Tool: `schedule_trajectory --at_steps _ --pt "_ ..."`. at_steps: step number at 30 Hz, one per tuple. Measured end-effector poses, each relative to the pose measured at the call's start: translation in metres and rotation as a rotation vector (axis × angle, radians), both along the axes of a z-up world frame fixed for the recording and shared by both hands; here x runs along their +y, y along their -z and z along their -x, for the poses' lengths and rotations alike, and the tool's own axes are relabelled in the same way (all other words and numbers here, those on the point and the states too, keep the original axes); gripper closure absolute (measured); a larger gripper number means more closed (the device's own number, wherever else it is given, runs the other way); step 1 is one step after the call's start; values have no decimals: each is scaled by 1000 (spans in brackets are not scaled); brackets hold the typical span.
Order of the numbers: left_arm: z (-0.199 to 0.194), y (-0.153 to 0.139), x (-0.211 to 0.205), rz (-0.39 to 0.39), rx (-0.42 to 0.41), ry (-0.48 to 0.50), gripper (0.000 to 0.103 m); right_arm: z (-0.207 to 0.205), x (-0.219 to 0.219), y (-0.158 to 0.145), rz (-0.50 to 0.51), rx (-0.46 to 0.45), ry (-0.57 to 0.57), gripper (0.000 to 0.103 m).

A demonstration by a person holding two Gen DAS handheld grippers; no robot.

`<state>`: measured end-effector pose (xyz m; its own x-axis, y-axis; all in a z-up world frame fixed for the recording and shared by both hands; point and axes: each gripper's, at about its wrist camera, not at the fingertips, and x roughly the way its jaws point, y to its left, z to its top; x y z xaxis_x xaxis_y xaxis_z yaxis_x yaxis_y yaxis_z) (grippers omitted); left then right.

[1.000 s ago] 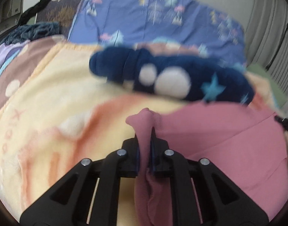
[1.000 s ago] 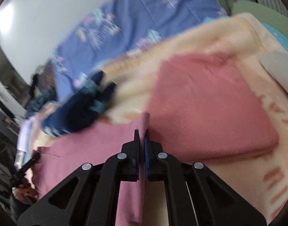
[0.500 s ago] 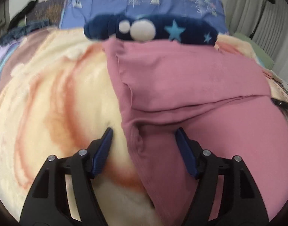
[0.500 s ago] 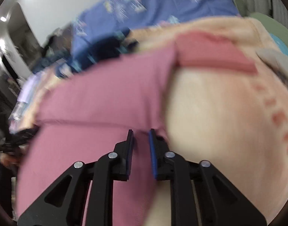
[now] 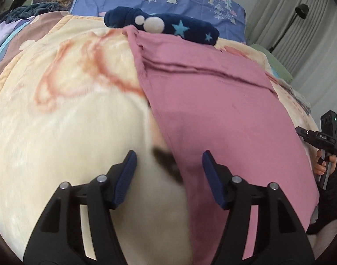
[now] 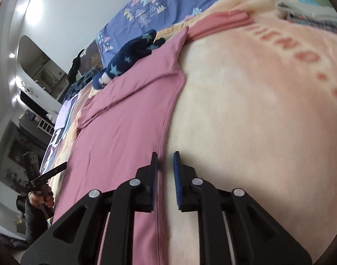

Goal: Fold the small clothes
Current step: 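Open both tools and release the folded pink strip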

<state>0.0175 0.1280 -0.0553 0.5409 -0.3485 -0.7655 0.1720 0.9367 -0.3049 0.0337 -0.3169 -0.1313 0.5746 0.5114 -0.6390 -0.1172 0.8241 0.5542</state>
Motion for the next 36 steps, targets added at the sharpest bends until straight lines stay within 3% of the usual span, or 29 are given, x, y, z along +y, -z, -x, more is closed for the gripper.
schedule_trajectory --at_steps 4,9,13,20,27,33,36 --pt "23 4 -2 6 -2 16 40 24 -2 4 -36 11 -15 87" --pt "50 3 -5 46 11 68 42 49 1 3 -40 7 -67 71" --pt "82 4 -12 8 -5 124 42 75 2 4 3 2 -92 70" --pt "139 1 -8 53 7 186 42 112 -11 12 -53 -1 -146 70" --pt "118 8 -21 115 20 205 42 85 9 17 -116 -10 -207 68" --pt "137 4 -15 145 14 211 43 116 2 11 -125 -32 -248 68" --pt "149 4 -9 199 34 199 56 128 6 11 -106 -75 -296 68"
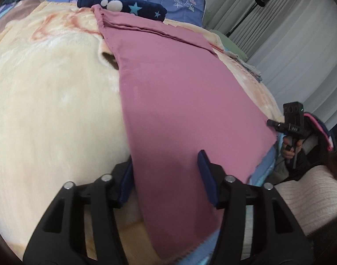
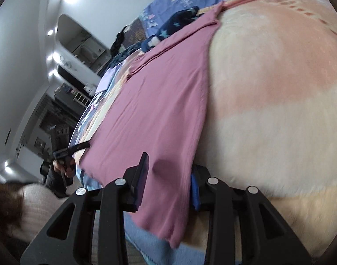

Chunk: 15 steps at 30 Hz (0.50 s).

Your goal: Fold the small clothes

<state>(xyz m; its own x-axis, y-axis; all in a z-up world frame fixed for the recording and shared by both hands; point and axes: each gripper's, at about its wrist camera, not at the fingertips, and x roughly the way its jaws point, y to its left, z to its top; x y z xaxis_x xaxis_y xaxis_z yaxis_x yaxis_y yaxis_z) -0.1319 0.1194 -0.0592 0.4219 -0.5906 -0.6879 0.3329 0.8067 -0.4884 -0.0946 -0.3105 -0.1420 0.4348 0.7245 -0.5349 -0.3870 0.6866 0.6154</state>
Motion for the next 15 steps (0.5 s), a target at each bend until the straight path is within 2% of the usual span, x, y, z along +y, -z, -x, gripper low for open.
schedule_trajectory --at_steps 2,3,4,5,8,11,13,15 --pt "1 -2 -6 -12 6 1 68 -8 4 0 -8 7 19 70" --pt "-2 -5 -10 -32 11 -6 93 -16 5 -1 -23 13 43 89" --pt "-5 -8 -13 -33 14 -15 98 -22 5 -5 -42 12 57 99" --pt "-6 -15 -15 -27 -2 -28 98 -25 6 -11 -55 -9 70 99" --pt "-10 -54 -16 -18 -136 -69 98 -31 4 -47 -99 -122 106 101" --pt "-13 -102 -6 71 -274 -109 98 -33 -4 -91 -160 -240 131 101" --pt "-8 -124 -3 97 -337 -118 98 -28 -6 -113 -191 -298 137 101" --pt "6 -143 -5 93 -397 -127 98 -10 -5 -135 -179 -378 135 101"
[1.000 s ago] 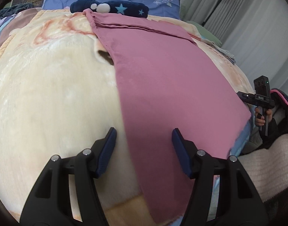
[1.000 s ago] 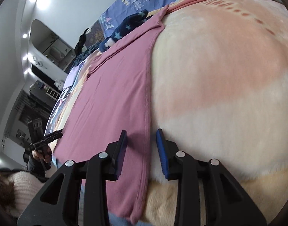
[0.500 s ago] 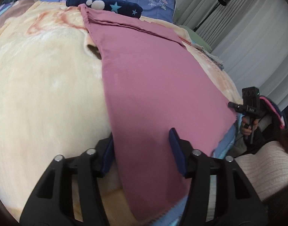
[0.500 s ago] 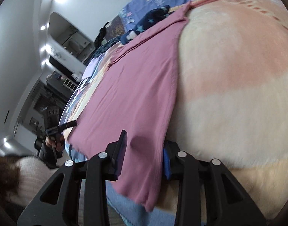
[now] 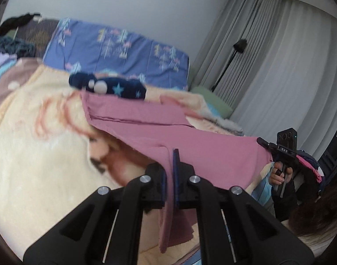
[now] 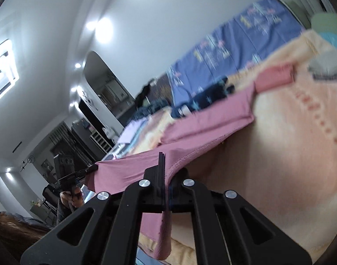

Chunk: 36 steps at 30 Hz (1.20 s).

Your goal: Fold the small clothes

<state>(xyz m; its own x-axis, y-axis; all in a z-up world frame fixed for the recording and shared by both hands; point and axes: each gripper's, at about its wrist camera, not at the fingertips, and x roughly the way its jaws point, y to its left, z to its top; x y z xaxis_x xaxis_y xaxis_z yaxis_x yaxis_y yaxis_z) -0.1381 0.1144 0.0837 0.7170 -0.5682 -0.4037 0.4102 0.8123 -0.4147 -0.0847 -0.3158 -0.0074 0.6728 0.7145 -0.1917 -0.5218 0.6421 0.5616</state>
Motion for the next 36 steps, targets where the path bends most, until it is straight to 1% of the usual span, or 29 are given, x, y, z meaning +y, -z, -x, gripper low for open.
schedule_trajectory --at_steps 2,4,6,7,8,10,11,12,15,20,21,23,25,26,28,29,30,32,33,34,36 --pt "22 -12 0 -8 -50 -15 98 18 1 -8 32 -48 8 101" --pt "41 -18 3 12 -88 -16 98 40 -7 -10 25 -81 1 101" --pt "52 -16 5 30 -104 -17 97 50 -12 -5 34 -76 19 101" --pt "52 -11 6 38 -94 -14 96 47 -14 1 48 -55 34 101" --pt "46 -3 5 40 -69 -21 96 38 -15 8 58 -11 53 101" --pt "33 13 7 52 -5 -37 96 16 -14 25 49 83 77 101" --pt "22 22 7 55 37 -51 96 10 -14 30 50 105 87 101" --pt "15 28 7 59 59 -55 96 3 -12 34 51 124 90 101" --pt "-8 39 11 66 92 -73 96 -24 -7 43 47 157 101 101" --pt "-56 39 22 89 94 -95 98 -78 4 41 18 179 87 101" --pt "-68 41 22 94 108 -101 98 -88 7 41 33 184 93 101" --pt "-83 47 21 80 150 -116 98 -110 12 49 78 232 127 101" --pt "-86 56 17 59 183 -117 94 -117 13 59 104 272 143 101" --pt "-84 60 15 32 190 -116 90 -120 13 65 124 289 154 101" --pt "-79 67 12 -14 197 -123 64 -124 9 77 125 321 163 101" --pt "-75 72 12 -37 207 -130 61 -125 6 84 114 343 168 101" --pt "-73 76 12 -49 218 -129 60 -125 3 90 106 360 172 101" --pt "-67 84 14 -61 243 -127 55 -125 0 98 99 379 176 100" --pt "-64 88 15 -69 250 -123 49 -123 -1 100 99 381 180 98" --pt "-62 91 15 -82 255 -121 45 -122 -2 100 99 383 179 98" --pt "-63 97 17 -99 273 -127 45 -120 -4 102 91 393 170 96"
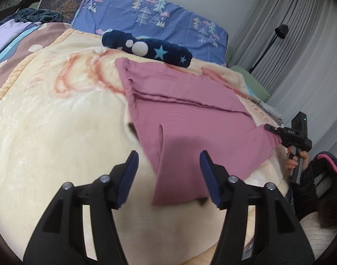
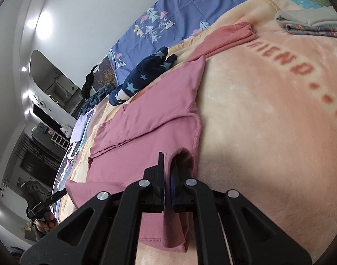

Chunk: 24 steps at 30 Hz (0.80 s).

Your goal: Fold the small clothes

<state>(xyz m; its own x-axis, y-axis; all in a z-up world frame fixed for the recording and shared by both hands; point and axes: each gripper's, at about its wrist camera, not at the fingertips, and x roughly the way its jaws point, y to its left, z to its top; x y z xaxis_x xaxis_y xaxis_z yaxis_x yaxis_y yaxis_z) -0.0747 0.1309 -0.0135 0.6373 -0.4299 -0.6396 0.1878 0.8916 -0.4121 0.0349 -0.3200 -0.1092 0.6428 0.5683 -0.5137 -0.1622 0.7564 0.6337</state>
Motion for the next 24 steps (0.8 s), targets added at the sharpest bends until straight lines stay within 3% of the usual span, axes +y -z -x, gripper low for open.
schedule_trajectory --at_steps 2,3,4,8,10,15,18,21,22,24 --pt "-4 7 0 12 17 4 57 2 -1 -1 -2 5 -3 94" --pt "-7 9 -1 24 24 16 83 5 -1 -2 0 3 -7 93" --pt "-11 12 -1 40 37 28 95 9 0 -4 8 -3 -15 93" --pt "-20 19 -7 52 58 38 95 21 5 -10 73 -26 -35 94" --pt "-21 18 -7 54 54 31 97 26 4 -13 89 -35 -29 100" --pt "-37 -16 6 55 -35 -39 98 13 -11 -36 -62 -95 8 100" --pt "-68 -34 14 64 -72 -75 97 -15 -9 -51 -68 -112 61 100" --pt "-106 -27 16 37 -65 -140 93 -58 -7 -41 -41 -39 129 100" --pt "-117 -20 18 35 -45 -169 83 -69 -6 -33 -21 10 156 98" --pt "-130 -4 20 48 7 -201 73 -78 -5 -18 7 77 180 89"
